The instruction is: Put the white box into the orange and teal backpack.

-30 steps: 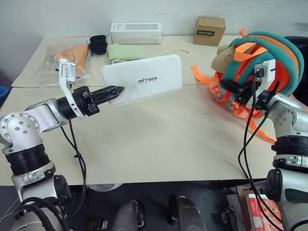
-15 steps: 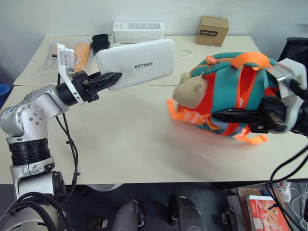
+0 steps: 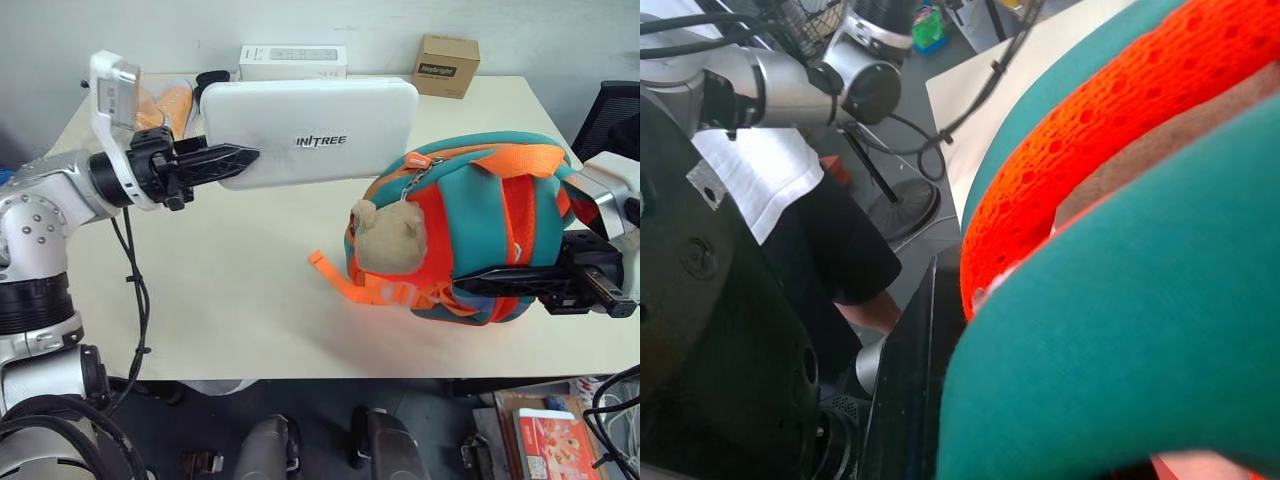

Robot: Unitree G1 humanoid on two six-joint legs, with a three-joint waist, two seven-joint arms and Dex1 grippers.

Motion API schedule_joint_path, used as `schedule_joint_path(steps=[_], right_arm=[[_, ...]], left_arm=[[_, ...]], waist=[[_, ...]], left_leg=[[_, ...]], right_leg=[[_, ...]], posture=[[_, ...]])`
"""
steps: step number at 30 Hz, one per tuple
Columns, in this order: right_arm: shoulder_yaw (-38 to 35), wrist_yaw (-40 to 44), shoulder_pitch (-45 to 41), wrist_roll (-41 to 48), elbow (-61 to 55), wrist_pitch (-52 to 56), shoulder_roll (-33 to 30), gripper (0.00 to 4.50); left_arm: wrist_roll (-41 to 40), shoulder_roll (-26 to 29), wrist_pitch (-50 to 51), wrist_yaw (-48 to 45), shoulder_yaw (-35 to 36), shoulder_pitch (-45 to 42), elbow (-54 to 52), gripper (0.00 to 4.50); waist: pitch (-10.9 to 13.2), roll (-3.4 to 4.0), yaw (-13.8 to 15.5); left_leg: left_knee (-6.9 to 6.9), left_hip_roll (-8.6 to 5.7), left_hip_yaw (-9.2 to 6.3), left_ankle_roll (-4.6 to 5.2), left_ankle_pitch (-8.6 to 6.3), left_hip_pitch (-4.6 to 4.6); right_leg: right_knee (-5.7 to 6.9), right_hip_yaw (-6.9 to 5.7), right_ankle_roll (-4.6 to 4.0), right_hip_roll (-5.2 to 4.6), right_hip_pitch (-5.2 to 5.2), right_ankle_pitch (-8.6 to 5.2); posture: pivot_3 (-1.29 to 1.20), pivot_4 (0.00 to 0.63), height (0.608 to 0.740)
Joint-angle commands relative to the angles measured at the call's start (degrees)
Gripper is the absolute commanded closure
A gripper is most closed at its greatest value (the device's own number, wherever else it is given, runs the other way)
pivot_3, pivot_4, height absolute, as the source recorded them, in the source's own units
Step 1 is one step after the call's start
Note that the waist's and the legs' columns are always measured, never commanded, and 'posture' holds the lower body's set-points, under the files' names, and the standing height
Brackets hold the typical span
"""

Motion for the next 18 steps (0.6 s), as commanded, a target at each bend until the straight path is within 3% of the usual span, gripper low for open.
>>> schedule_joint_path(steps=[1, 6, 12, 18], right_arm=[[-2.3, 0.6, 0.4, 0.1, 0.0, -1.8, -1.7, 4.49], [-2.0, 1.9, 2.1, -1.3, 0.5, -3.6, -2.2, 4.49], [-1.7, 2.4, 3.2, -2.3, -0.2, -5.1, -2.5, 4.49], [-1.6, 2.6, 2.9, -1.8, -0.2, -5.0, -2.9, 4.49]], left_arm=[[-1.4, 1.9, -1.8, -2.8, 1.9, -0.7, -1.6, 3.23], [-4.0, 3.4, -0.5, -3.8, 3.7, -3.1, -0.8, 3.23], [-0.4, 4.9, -4.6, -7.3, 0.0, 1.8, -3.9, 3.23], [10.8, 3.6, -16.5, -9.7, -10.1, 4.5, -5.1, 3.23]], waist=[[0.0, 0.0, 0.0], [0.0, -0.02, 0.1], [0.0, -0.02, 0.0], [0.0, -0.02, 0.4]], left_leg=[[0.0, 0.0, 0.0, 0.0, 0.0, 0.0], [0.03, 0.0, -0.01, 0.02, 0.0, -0.01], [0.02, -0.01, -0.01, 0.02, 0.0, 0.0], [0.03, -0.03, -0.01, 0.02, -0.01, 0.01]], right_leg=[[-0.01, 0.0, 0.0, 0.0, 0.0, 0.0], [-0.03, 0.0, 0.0, -0.03, 0.0, 0.0], [-0.02, 0.01, 0.0, -0.02, 0.01, 0.0], [-0.03, 0.0, 0.0, -0.04, 0.01, 0.0]], posture=[[0.0, 0.15, 0.74], [0.0, 0.15, 0.74], [0.0, 0.15, 0.74], [0.0, 0.15, 0.74]])
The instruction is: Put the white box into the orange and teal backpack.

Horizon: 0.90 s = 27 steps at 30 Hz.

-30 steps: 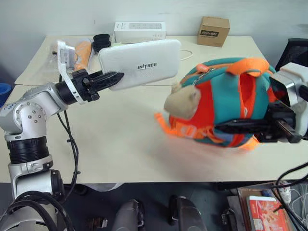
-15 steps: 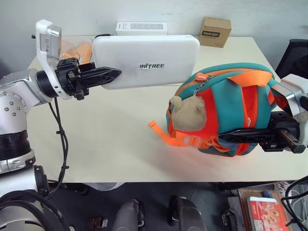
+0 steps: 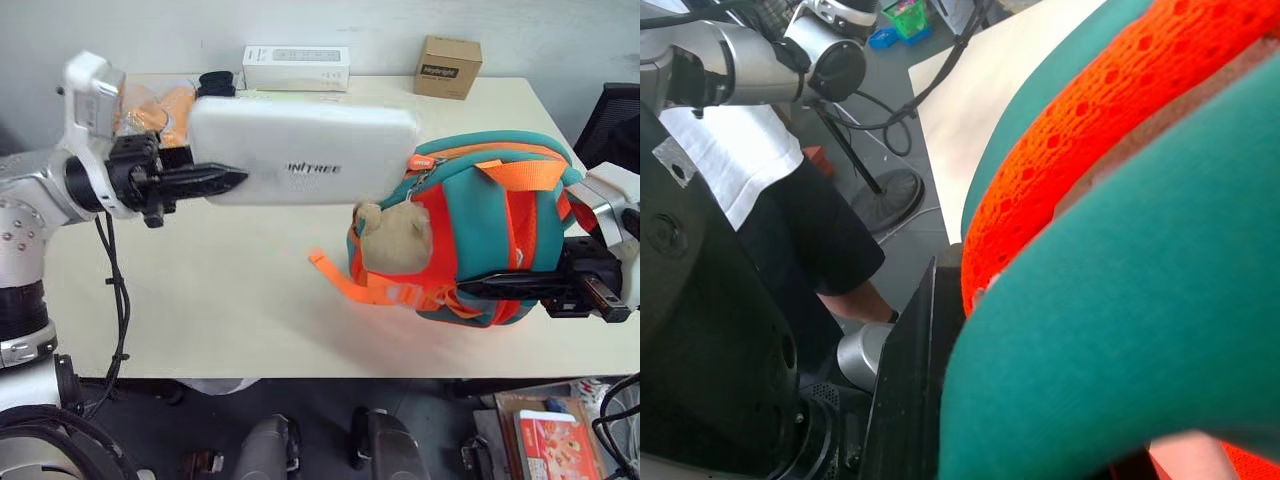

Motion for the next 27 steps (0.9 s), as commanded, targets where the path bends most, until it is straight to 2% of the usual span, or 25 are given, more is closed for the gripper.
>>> schedule_joint_path(steps=[1, 9, 16, 19, 22, 24, 26, 27], right_arm=[[-1.6, 0.9, -0.8, 1.6, -0.5, -0.6, -1.8, 4.49], [-1.3, 1.8, -0.5, 2.8, -1.1, -0.9, -1.8, 4.49], [2.4, -0.3, -2.5, 1.5, -2.0, -3.5, 1.1, 4.49], [4.7, -2.9, -4.5, 0.4, -2.4, -4.8, 2.9, 4.5], [5.2, -4.7, -5.1, 1.5, -3.1, -4.4, 3.8, 4.5], [4.8, -5.8, -4.6, 2.1, -3.9, -4.3, 4.2, 4.5], [4.1, -7.2, -3.5, 2.5, -4.6, -4.2, 4.3, 4.5], [3.8, -7.7, -3.0, 2.7, -4.8, -4.3, 4.3, 4.5]], left_arm=[[6.1, -0.9, -6.8, -1.7, -5.3, -0.3, -2.8, 3.23], [8.3, -5.9, -9.2, -4.7, -10.4, -6.1, -0.4, 3.23], [15.6, -21.6, -14.5, -0.1, -18.4, -11.7, 6.4, 3.23], [23.6, -31.3, -19.9, 6.4, -23.4, -15.2, 16.5, 2.25], [26.4, -37.7, -22.5, 9.3, -24.0, -17.2, 22.7, 1.33], [26.9, -40.4, -23.3, 10.6, -23.2, -17.7, 24.5, 0.73], [26.7, -40.8, -23.1, 10.7, -22.2, -17.1, 23.5, 0.12], [26.5, -40.4, -22.7, 10.4, -21.8, -16.5, 22.4, 0.02]], waist=[[0.0, 0.0, 0.3], [0.0, -0.01, 1.0], [0.0, -0.03, 1.3], [0.0, -0.05, 1.3], [0.0, -0.05, 1.3], [0.0, -0.05, 1.1], [0.0, -0.05, 1.1], [0.0, -0.05, 1.1]], left_leg=[[0.01, -0.01, 0.0, 0.0, -0.02, 0.0], [0.03, -0.01, -0.01, 0.07, -0.12, -0.05], [0.18, -0.1, -0.03, 0.23, -0.05, -0.12], [0.21, -0.12, -0.02, 0.3, -0.06, -0.12], [0.24, -0.16, -0.03, 0.37, -0.07, -0.14], [0.23, -0.13, -0.03, 0.39, -0.09, -0.15], [0.21, -0.11, -0.03, 0.39, -0.09, -0.14], [0.21, -0.1, -0.04, 0.38, -0.08, -0.15]], right_leg=[[0.0, 0.0, 0.0, -0.04, 0.0, 0.0], [-0.08, -0.03, 0.0, -0.26, -0.02, 0.0], [-0.02, -0.05, 0.11, -0.02, 0.01, 0.06], [-0.05, -0.05, 0.15, -0.05, 0.03, 0.09], [-0.07, -0.05, 0.17, -0.13, 0.03, 0.11], [-0.12, -0.06, 0.17, -0.25, 0.03, 0.11], [-0.12, -0.17, 0.17, -0.39, 0.01, 0.11], [-0.11, -0.23, 0.17, -0.39, 0.01, 0.11]], posture=[[0.0, 0.15, 0.74], [0.0, 0.15, 0.74], [0.0, 0.15, 0.74], [0.0, 0.15, 0.74], [0.0, 0.15, 0.74], [0.0, 0.15, 0.74], [0.0, 0.15, 0.74], [0.0, 0.15, 0.74]])
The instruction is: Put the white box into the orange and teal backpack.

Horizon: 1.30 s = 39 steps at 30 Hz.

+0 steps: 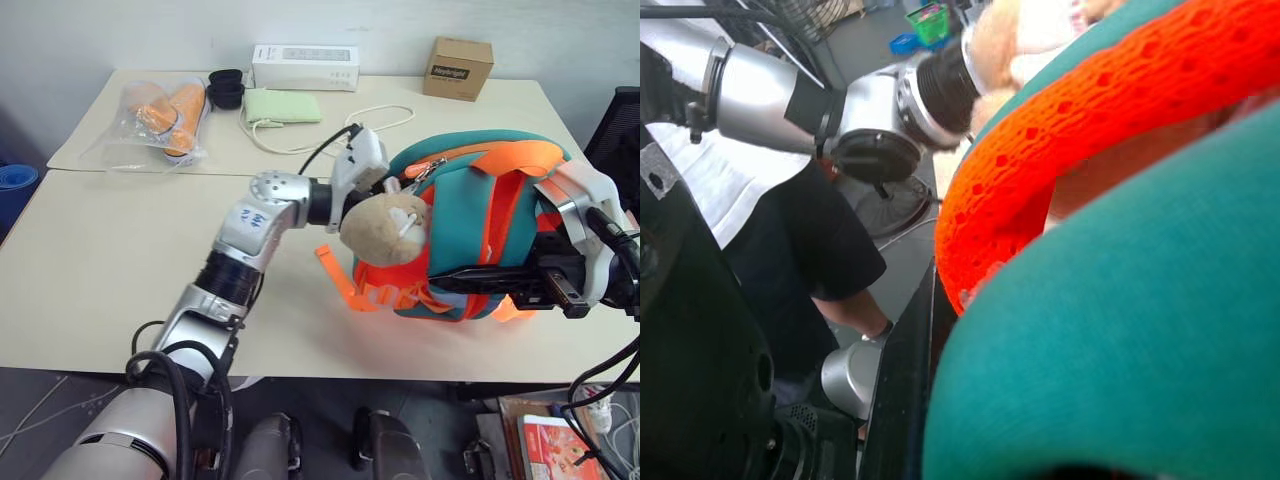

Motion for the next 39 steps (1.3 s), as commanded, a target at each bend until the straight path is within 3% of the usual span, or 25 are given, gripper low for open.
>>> schedule_joint_path(steps=[1, 5, 8, 13, 15, 18, 23, 27, 32, 37, 39], right_arm=[[-2.9, -1.6, 1.4, 2.0, -2.4, -0.5, -0.1, 4.5], [-4.3, -2.7, 3.1, 3.0, -2.7, -0.7, -0.6, 4.5], [-5.0, -4.0, 3.9, 3.2, -2.7, -0.8, -0.4, 4.5], [-5.7, -4.9, 4.7, 4.3, -2.8, -0.8, -0.4, 4.5], [-5.4, -5.1, 4.6, 4.0, -2.4, -1.0, -0.3, 4.5], [-5.0, -5.3, 4.6, 3.8, -2.2, -1.1, -0.3, 4.5], [-4.6, -5.6, 4.4, 5.0, -3.0, -0.8, 0.1, 4.5], [-4.3, -6.3, 4.2, 5.8, -3.3, -0.9, 0.5, 4.5], [-4.9, -7.5, 5.3, 5.8, -4.2, -1.3, 0.9, 4.5], [-6.6, -8.6, 7.9, 7.2, -5.5, -1.5, 1.3, 4.5], [-7.3, -8.8, 9.2, 7.1, -5.5, -1.7, 1.1, 4.5]], left_arm=[[-0.7, 1.4, 0.5, -0.6, 2.2, 0.5, -4.4, 0.02], [-4.7, 8.5, 6.9, -3.9, 5.7, 4.4, -12.8, 0.02], [-9.2, 17.6, 14.1, -8.6, 8.8, 7.6, -20.5, 0.02], [-18.4, 27.1, 23.5, -12.9, 14.6, 7.9, -29.4, 0.02], [-23.6, 27.9, 27.9, -13.1, 17.0, 6.5, -31.3, 0.02], [-25.2, 26.8, 31.3, -9.6, 16.2, 4.1, -33.4, 0.02], [-16.8, 22.1, 26.6, -1.9, 9.2, 2.6, -33.0, 0.02], [-13.0, 21.5, 22.3, -3.6, 3.9, 4.5, -33.0, 0.02], [-12.4, 21.7, 20.5, -4.5, 4.6, 5.0, -30.8, 1.18], [-10.6, 26.2, 17.0, -8.7, 5.8, 3.6, -26.4, 2.63], [-8.5, 28.3, 13.5, -10.7, 5.7, 2.4, -23.5, 3.01]], waist=[[0.0, 0.0, 0.0], [0.0, 0.01, -0.5], [0.0, 0.01, -1.1], [0.0, 0.01, -0.8], [0.0, 0.01, -0.6], [0.0, 0.01, 0.1], [0.0, 0.01, 0.2], [0.0, 0.01, -0.1], [0.0, 0.01, 0.0], [0.0, 0.01, 0.0], [0.0, 0.01, -0.1]], left_leg=[[0.0, 0.0, -0.02, 0.0, 0.01, 0.0], [0.0, 0.01, -0.01, 0.0, 0.02, 0.03], [-0.01, 0.05, -0.03, -0.04, 0.02, 0.04], [-0.01, -0.01, -0.14, -0.03, 0.04, 0.0], [0.0, -0.05, -0.15, -0.02, 0.03, 0.0], [0.0, -0.08, -0.16, 0.01, 0.05, 0.01], [0.0, -0.11, -0.13, 0.02, 0.06, 0.09], [0.0, -0.03, -0.07, -0.03, 0.04, 0.09], [-0.01, 0.02, -0.04, -0.06, 0.05, 0.1], [-0.01, 0.01, -0.04, -0.06, 0.04, 0.1], [-0.01, 0.02, -0.04, -0.06, 0.04, 0.09]], right_leg=[[0.01, -0.03, 0.0, 0.0, 0.01, 0.0], [0.08, -0.07, 0.0, -0.03, 0.01, 0.0], [0.09, -0.02, -0.02, 0.0, 0.01, -0.01], [0.08, -0.01, -0.03, -0.03, 0.07, -0.02], [0.05, 0.02, 0.0, -0.08, 0.1, -0.01], [0.02, 0.02, 0.01, -0.12, 0.14, 0.0], [0.06, 0.03, 0.02, 0.2, 0.21, 0.01], [0.06, 0.14, 0.02, 0.39, 0.16, 0.01], [0.06, 0.18, -0.01, 0.41, 0.11, -0.01], [0.05, 0.18, -0.01, 0.38, 0.11, -0.01], [0.05, 0.17, -0.01, 0.39, 0.09, -0.01]], posture=[[0.0, 0.15, 0.74], [0.0, 0.15, 0.74], [0.0, 0.15, 0.74], [0.0, 0.15, 0.74], [0.0, 0.15, 0.74], [0.0, 0.15, 0.74], [0.0, 0.15, 0.74], [0.0, 0.15, 0.74], [0.0, 0.15, 0.74], [0.0, 0.15, 0.74], [0.0, 0.15, 0.74]])
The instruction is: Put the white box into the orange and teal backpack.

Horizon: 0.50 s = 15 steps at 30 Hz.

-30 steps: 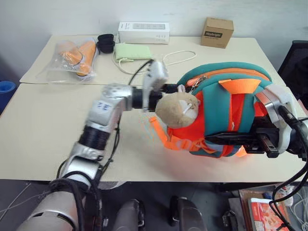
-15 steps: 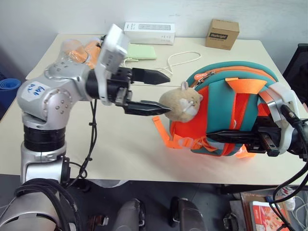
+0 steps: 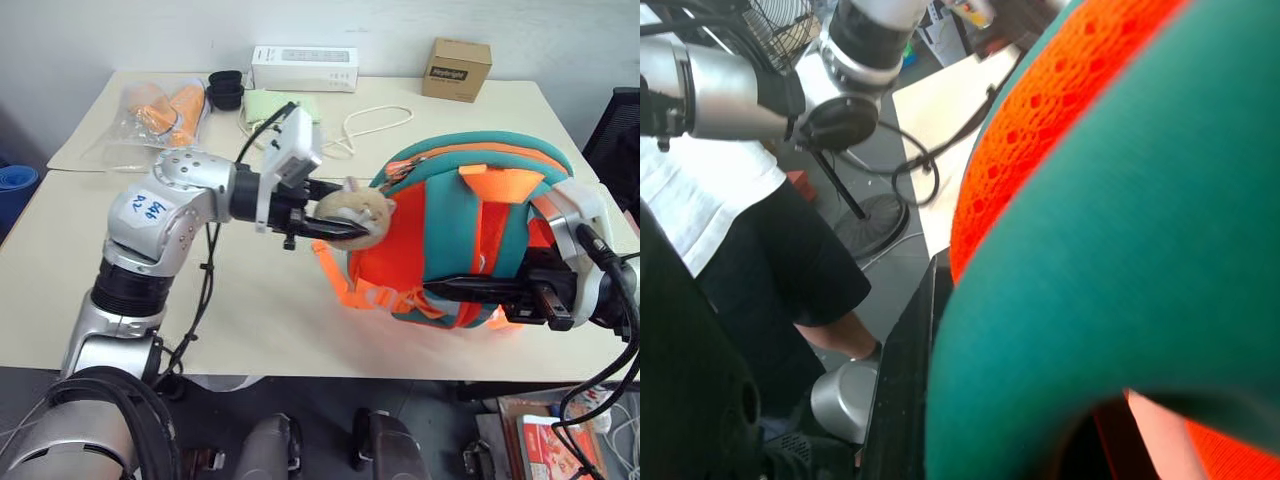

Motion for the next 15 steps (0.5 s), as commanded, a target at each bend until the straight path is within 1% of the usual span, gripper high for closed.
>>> schedule_joint_path(steps=[1, 2, 3, 7, 10, 15], right_arm=[[-3.8, -0.2, 1.8, 1.4, -1.3, -1.6, 0.1, 4.5], [-4.4, -0.2, 2.5, 1.6, -1.4, -1.7, 0.0, 4.5], [-4.7, -0.3, 3.0, 1.7, -1.4, -1.8, -0.1, 4.5], [-6.6, 0.1, 5.5, 1.7, -1.6, -2.5, -0.2, 4.5], [-6.8, 0.3, 6.5, 0.3, -1.4, -3.5, -0.1, 4.5], [-6.0, -0.2, 6.6, -1.5, 0.2, -5.1, 0.5, 4.5]], left_arm=[[3.9, 3.9, -6.0, -3.4, 1.4, -3.2, 5.1, 3.15], [5.2, 4.8, -7.4, -4.0, 1.2, -3.8, 7.1, 3.28], [6.1, 5.4, -8.5, -4.5, 1.0, -4.3, 8.5, 3.28], [15.6, 8.7, -21.8, -6.5, -2.6, -4.4, 17.4, 3.28], [16.7, 7.7, -24.4, -8.1, -3.6, -2.1, 18.9, 3.28], [21.5, 2.5, -29.4, -5.7, -8.1, 4.2, 18.1, 3.28]], waist=[[0.0, 0.0, 0.0], [0.0, 0.0, 0.1], [0.0, 0.0, 0.1], [0.0, 0.01, 0.0], [0.0, 0.0, 0.0], [0.0, 0.0, 0.1]], left_leg=[[0.0, 0.0, 0.0, 0.0, 0.0, 0.0], [0.0, -0.01, 0.0, 0.0, 0.0, 0.0], [0.0, -0.01, 0.0, 0.0, 0.0, -0.01], [0.0, -0.02, 0.03, 0.02, -0.02, 0.0], [0.0, -0.01, 0.04, 0.03, -0.02, -0.01], [0.0, -0.01, 0.03, 0.07, -0.05, 0.0]], right_leg=[[0.0, -0.01, 0.0, 0.01, 0.0, 0.0], [0.01, -0.01, 0.0, 0.01, -0.01, 0.0], [0.0, -0.03, 0.0, 0.0, -0.01, 0.0], [-0.02, -0.1, 0.0, 0.0, -0.01, 0.0], [-0.02, -0.11, 0.0, -0.02, -0.02, 0.0], [-0.02, 0.02, 0.0, -0.15, -0.01, 0.0]], posture=[[0.0, 0.15, 0.74], [0.0, 0.15, 0.74], [0.0, 0.15, 0.74], [0.0, 0.15, 0.74], [0.0, 0.15, 0.74], [0.0, 0.15, 0.74]])
